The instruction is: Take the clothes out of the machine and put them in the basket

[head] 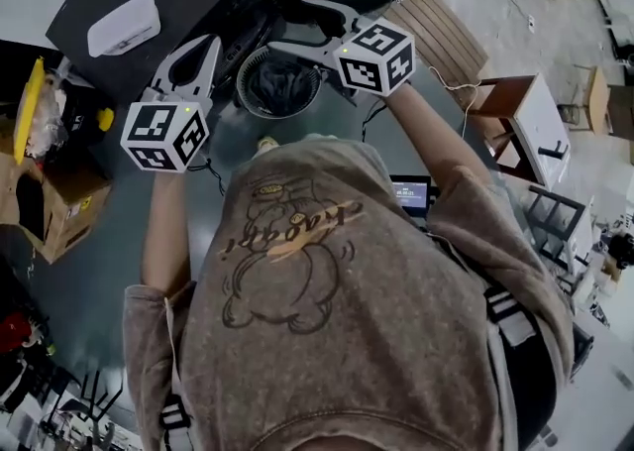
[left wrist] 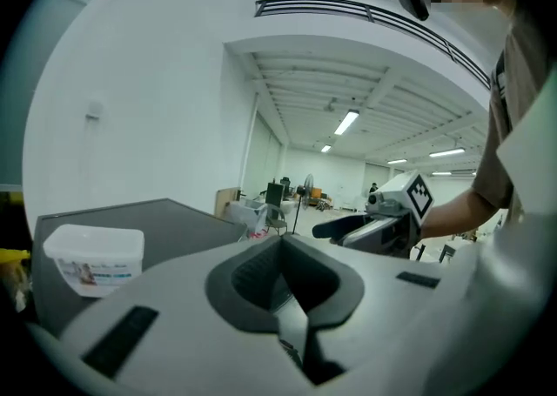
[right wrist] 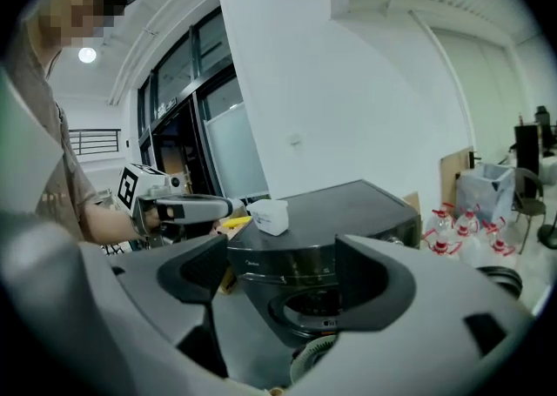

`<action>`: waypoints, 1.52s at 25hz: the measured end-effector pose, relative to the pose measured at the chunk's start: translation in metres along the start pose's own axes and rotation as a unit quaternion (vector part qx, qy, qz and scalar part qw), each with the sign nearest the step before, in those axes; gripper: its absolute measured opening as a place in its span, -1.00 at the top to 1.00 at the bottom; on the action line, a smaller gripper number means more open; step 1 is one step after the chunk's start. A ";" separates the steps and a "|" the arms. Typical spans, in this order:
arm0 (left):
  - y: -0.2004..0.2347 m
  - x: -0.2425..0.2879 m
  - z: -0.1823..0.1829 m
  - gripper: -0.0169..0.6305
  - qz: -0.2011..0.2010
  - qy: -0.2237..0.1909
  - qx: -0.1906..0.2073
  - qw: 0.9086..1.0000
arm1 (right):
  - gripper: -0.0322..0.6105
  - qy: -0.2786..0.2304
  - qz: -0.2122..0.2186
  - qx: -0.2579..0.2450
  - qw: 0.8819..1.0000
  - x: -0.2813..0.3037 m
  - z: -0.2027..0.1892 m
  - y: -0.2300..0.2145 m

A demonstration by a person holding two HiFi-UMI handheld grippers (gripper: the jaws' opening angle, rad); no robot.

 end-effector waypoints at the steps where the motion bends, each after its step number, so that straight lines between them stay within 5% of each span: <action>1: 0.001 0.001 0.003 0.92 -0.003 -0.003 0.000 1.000 | -0.29 -0.001 -0.001 -0.004 1.000 -0.001 0.005 0.000; 6: -0.002 0.007 0.019 0.92 -0.004 -0.017 -0.004 1.000 | -0.17 -0.007 0.004 -0.014 1.000 -0.010 0.022 -0.002; 14: -0.004 0.012 0.037 0.92 0.003 -0.048 -0.022 0.999 | 0.67 -0.062 -0.009 -0.003 0.998 -0.035 0.046 -0.021; 18: -0.008 0.015 0.042 0.92 0.004 -0.062 -0.023 0.998 | 0.91 -0.093 -0.023 -0.010 0.995 -0.052 0.055 -0.027; 27: -0.024 0.019 0.040 0.92 0.004 -0.111 -0.013 0.994 | 0.91 -0.124 -0.044 -0.083 0.988 -0.066 0.047 -0.022; 38: -0.023 0.025 0.012 0.92 0.039 -0.128 0.012 0.991 | 0.91 -0.113 -0.003 -0.070 0.991 -0.040 0.010 -0.027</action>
Point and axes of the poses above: the fingertips, and each gripper's own axes: x forward along the fingers, y to its left, z out of its top, the point moved 7 cm from there along -x, backward along the fingers, and after that the axes turned 3 degrees about y, right-handed, at the moved point
